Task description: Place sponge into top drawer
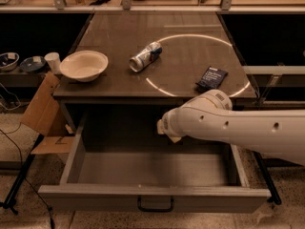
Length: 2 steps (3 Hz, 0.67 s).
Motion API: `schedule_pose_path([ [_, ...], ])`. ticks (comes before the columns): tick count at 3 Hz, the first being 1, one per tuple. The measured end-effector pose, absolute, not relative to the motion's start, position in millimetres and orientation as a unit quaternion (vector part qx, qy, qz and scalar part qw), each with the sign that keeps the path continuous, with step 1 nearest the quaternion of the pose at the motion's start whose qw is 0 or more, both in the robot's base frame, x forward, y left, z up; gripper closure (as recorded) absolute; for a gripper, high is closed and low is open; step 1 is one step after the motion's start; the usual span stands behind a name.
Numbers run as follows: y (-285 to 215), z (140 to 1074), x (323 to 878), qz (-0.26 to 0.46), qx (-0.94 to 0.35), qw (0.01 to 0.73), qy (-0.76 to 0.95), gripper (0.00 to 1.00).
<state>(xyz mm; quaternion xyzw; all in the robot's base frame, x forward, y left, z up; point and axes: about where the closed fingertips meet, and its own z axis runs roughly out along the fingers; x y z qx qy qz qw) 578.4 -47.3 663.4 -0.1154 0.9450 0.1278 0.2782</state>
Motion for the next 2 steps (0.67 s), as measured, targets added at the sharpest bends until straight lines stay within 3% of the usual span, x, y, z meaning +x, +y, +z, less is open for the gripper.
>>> schedule_pose_path([
  [1,-36.3,655.3,600.5,0.134,-0.082,0.275,0.949,1.00],
  [2,-30.8,650.9,608.0,0.134,-0.067,0.269,0.951,0.82],
])
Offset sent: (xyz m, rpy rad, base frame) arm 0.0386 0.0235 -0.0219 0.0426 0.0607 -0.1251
